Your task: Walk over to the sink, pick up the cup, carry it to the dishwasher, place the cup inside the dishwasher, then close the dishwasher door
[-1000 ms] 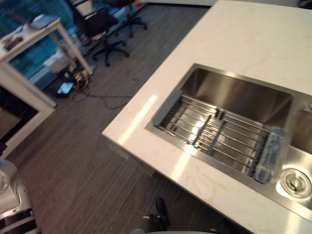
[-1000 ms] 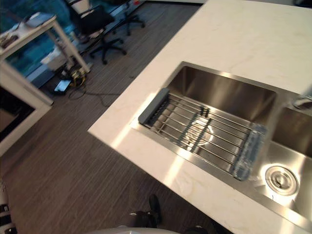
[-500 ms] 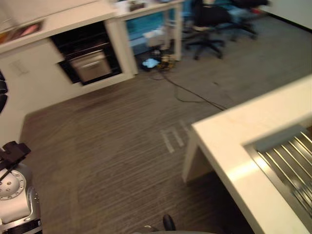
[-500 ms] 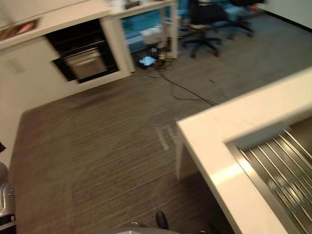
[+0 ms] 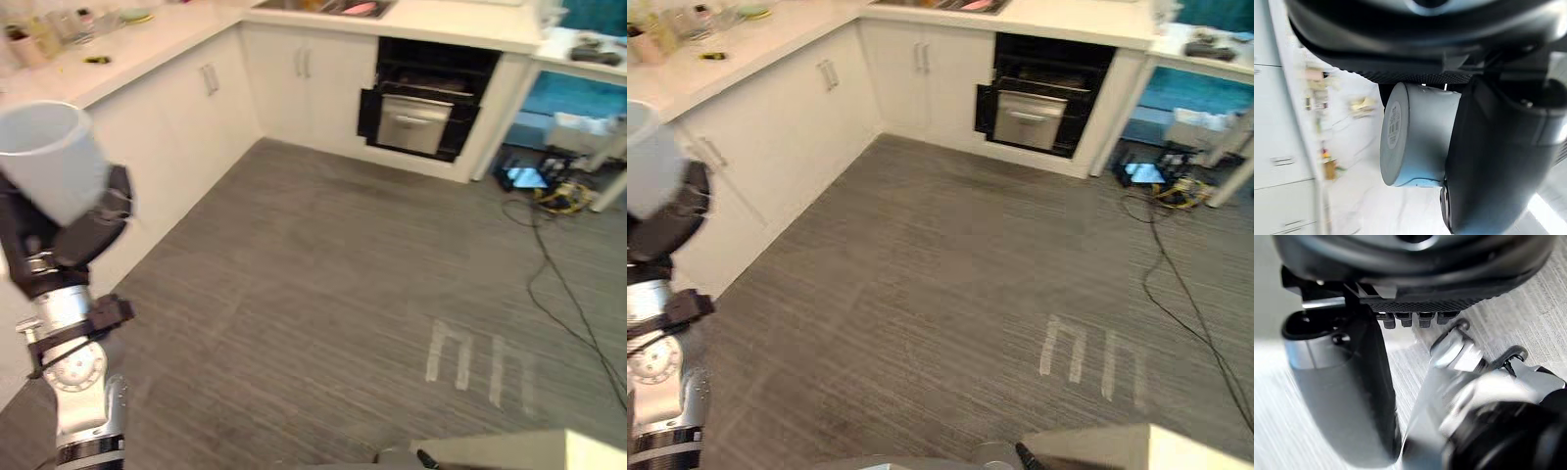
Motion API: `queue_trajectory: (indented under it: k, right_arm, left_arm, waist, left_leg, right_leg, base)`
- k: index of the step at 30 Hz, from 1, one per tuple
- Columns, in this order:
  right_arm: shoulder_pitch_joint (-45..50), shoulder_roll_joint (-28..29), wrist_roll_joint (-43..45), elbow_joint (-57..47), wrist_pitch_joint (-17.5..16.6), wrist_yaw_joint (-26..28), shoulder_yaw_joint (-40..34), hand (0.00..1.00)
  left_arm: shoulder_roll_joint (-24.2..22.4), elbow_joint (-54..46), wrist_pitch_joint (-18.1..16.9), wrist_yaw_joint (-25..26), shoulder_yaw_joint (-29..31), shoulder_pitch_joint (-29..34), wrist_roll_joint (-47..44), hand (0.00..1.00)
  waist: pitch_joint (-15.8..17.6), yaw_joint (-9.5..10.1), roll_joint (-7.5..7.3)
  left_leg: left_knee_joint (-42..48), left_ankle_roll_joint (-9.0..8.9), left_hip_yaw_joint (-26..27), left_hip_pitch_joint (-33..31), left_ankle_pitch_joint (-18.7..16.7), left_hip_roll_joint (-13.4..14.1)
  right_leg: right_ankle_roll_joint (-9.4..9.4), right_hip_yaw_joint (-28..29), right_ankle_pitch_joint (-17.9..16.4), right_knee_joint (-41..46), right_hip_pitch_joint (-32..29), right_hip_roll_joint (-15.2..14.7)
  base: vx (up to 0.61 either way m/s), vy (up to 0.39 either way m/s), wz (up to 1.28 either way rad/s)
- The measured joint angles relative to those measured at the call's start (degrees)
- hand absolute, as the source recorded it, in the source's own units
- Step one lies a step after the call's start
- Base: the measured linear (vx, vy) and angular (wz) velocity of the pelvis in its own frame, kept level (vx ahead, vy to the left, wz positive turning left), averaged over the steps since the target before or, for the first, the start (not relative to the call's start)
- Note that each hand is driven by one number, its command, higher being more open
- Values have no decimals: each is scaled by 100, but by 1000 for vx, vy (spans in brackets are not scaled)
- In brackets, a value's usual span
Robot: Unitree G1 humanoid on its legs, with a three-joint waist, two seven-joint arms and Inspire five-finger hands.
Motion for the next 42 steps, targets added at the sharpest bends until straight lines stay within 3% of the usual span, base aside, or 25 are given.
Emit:
queue_trajectory:
  k: [2, 4, 5, 6, 7, 12, 14, 17, 19, 21, 23, 24, 25, 26, 27, 30, 31, 32, 33, 35, 37, 39, 40, 41, 42]
  right_arm:
    - [-66, -6, 60, 74, 133, 18, 57, 100]
    - [-32, -42, 201, 63, 210, 197, 215, 100]
    - [-51, -65, 251, 27, 246, 227, 250, 100]
    - [-122, -127, 382, 11, 342, 261, 411, 100]
    - [-413, -272, 567, 10, 377, 598, 723, 100]
    - [-395, -272, 562, 5, 374, 603, 723, 100]
    - [-378, -268, 566, -5, 363, 626, 708, 100]
    - [-385, -233, 571, -13, 293, 674, 658, 100]
    - [-451, -170, 597, -5, 168, 677, 698, 100]
    - [-545, -249, 674, 2, 178, 687, 836, 100]
    - [-682, -421, 808, 39, 346, 834, 938, 100]
    - [-689, -451, 1142, 55, 358, 961, 955, 100]
    - [-701, -456, 1323, -113, 342, 1002, 1084, 100]
    - [-691, -452, 1368, -277, 323, 996, 1169, 100]
    - [-591, -453, 1411, -627, 303, 872, 1425, 100]
    - [-414, -460, 1705, -1437, 266, 741, 1596, 100]
    - [-420, -473, 1718, -1778, 166, 710, 1593, 100]
    - [-428, -484, 1713, -1871, 109, 711, 1602, 100]
    - [-487, -520, 1684, -1966, 19, 702, 1639, 100]
    - [-757, -599, 1593, -2200, -95, 608, 1672, 100]
    - [-719, -620, 1562, -2578, -191, 599, 1680, 100]
    - [-695, -621, 1463, -3060, -366, 522, 1736, 100]
    - [-679, -612, 1314, -3209, -480, 431, 1758, 100]
    - [-598, -613, 1162, -3259, -509, 315, 1759, 100]
    - [-558, -613, 1050, -3260, -529, 248, 1759, 100]
  left_arm:
    - [0, 1, 93, -108, -42, 1, -8, 0]
    - [5, 0, 118, -249, -57, -7, -23, 0]
    - [8, 1, 120, -272, -68, -15, -24, 0]
    - [21, -1, 120, -365, -90, -53, -23, 0]
    - [95, 263, 224, -618, -381, -237, -130, 0]
    - [-3, 259, 223, -615, -398, -178, -149, 0]
    - [-444, 247, 285, -626, -682, -2, -570, 0]
    - [-1062, 311, 564, -632, -1180, 261, -978, 0]
    - [-1419, 547, 908, -633, -1815, 449, -1069, 0]
    - [-1595, 790, 1133, -634, -2355, 444, -781, 0]
    - [-1607, 1104, 1384, -691, -2896, 391, -412, 0]
    - [-1546, 1283, 1592, -793, -3218, 350, -213, 0]
    - [-1509, 1387, 1649, -915, -3353, 334, -102, 0]
    - [-1496, 1420, 1654, -959, -3368, 324, -101, 0]
    - [-1434, 1444, 1658, -991, -3416, 222, -108, 0]
    - [-1225, 1443, 1666, -995, -3405, -291, -111, 0]
    - [-1159, 1440, 1669, -998, -3385, -593, -122, 0]
    - [-1137, 1438, 1668, -1009, -3367, -680, -123, 0]
    - [-1126, 1408, 1667, -1035, -3316, -771, -123, 0]
    - [-1086, 1390, 1666, -1225, -3208, -788, -122, 0]
    - [-1123, 1387, 1660, -1364, -3205, -703, -121, 0]
    - [-1166, 1389, 1620, -1378, -3206, -570, -117, 0]
    - [-1221, 1392, 1617, -1346, -3208, -484, -77, 0]
    - [-1308, 1390, 1613, -1332, -3217, -380, 23, 0]
    - [-1364, 1387, 1598, -1279, -3217, -295, 75, 0]
  waist:
    - [-2, 10, -8]
    - [5, -20, -22]
    - [30, -30, -61]
    - [59, -43, -96]
    - [180, -168, 205]
    - [173, -172, 206]
    - [169, -185, 214]
    - [218, -217, 172]
    - [444, -341, -48]
    - [688, -373, -88]
    - [922, -394, -158]
    - [933, -495, -165]
    - [972, -640, -153]
    - [997, -668, -110]
    - [1006, -628, -55]
    - [1072, -640, -18]
    - [1085, -647, -16]
    - [1083, -656, -17]
    - [1089, -648, -20]
    - [1109, -637, 26]
    - [1071, -640, 44]
    - [978, -630, 124]
    - [948, -650, 201]
    - [943, -640, 270]
    - [921, -617, 311]
  left_leg:
    - [-47, -52, 209, 115, -3, 101]
    - [177, -260, 499, 159, -81, 157]
    - [388, -366, 591, 51, -170, 156]
    - [376, -314, 947, -45, -443, 245]
    - [-600, -335, 1453, 360, 257, 807]
    - [-594, -336, 1496, 375, 256, 809]
    - [-541, -361, 1506, 373, 237, 809]
    - [-96, -357, 1562, 224, -5, 794]
    - [821, -210, 1849, 101, -532, 733]
    - [1565, -107, 1850, -46, -1071, 745]
    - [1861, -43, 1858, -3, -1308, 664]
    - [1860, -22, 1758, 33, -1317, 610]
    - [1803, 50, 1557, 83, -1273, 612]
    - [1764, 86, 1453, 127, -1242, 636]
    - [1601, 53, 1325, 174, -1173, 697]
    - [1073, -10, 1012, 291, -978, 707]
    - [864, -133, 886, 429, -962, 714]
    - [831, -207, 837, 482, -972, 721]
    - [823, -334, 838, 551, -984, 764]
    - [695, -482, 1073, 933, -917, 901]
    - [865, -536, 1077, 1057, -875, 925]
    - [1785, -616, 1116, 678, -830, 1037]
    - [2603, -955, 1219, 324, -634, 1224]
    - [3551, -1363, 1297, -10, -153, 1488]
    - [4020, -1446, 1308, -199, 275, 1655]
  right_leg:
    - [-62, -2, 38, -135, 176, 89]
    - [-124, 43, 76, -370, 438, 127]
    - [-144, 69, 91, -435, 501, 87]
    - [-141, 109, 92, -518, 585, 57]
    - [-141, -83, 1158, -1586, 620, 528]
    - [-141, -31, 1157, -1592, 593, 534]
    - [-155, -161, 1137, -1568, 597, 507]
    - [-193, -543, 575, -603, 250, 291]
    - [-201, -919, -192, 926, -112, -196]
    - [-255, -1157, -514, 1899, -279, -522]
    - [-527, -1210, -320, 3262, -732, -972]
    - [-643, -1167, 41, 3790, -952, -1153]
    - [-787, -1151, 267, 4137, -1203, -1126]
    - [-579, -1106, 69, 3961, -1227, -994]
    - [-355, -1066, -102, 3145, -1237, -714]
    - [-56, -1086, 251, 1019, -1361, -370]
    - [-54, -1153, 1009, -55, -1359, -306]
    - [-43, -1198, 1445, -289, -1244, -298]
    - [-314, -1290, 1975, -362, -1117, -285]
    - [-555, -1301, 1333, 672, -1246, -353]
    - [-552, -1237, 865, 1178, -1240, -436]
    - [-488, -1313, 435, 1387, -1219, -470]
    - [-473, -1396, 261, 1377, -1096, -443]
    - [-512, -1496, 75, 1305, -804, -352]
    - [-571, -1515, -14, 1221, -612, -264]
  base:
    - [183, -107, -3]
    - [188, -65, -12]
    - [131, -15, -17]
    - [96, -7, -12]
    - [38, -5, -8]
    - [0, 0, -4]
    - [0, 0, -2]
    - [-30, -6, 7]
    - [-70, -25, 22]
    - [-88, -58, 10]
    - [-90, 0, 17]
    - [11, 16, 74]
    - [38, 4, 80]
    - [136, -9, 63]
    - [164, -41, 46]
    - [189, -89, 54]
    - [394, -198, 53]
    - [385, -178, 48]
    - [485, -208, 23]
    - [473, -167, 12]
    - [330, -101, 22]
    - [377, -136, 24]
    - [362, -126, 27]
    - [375, -128, 23]
    - [389, -116, -3]
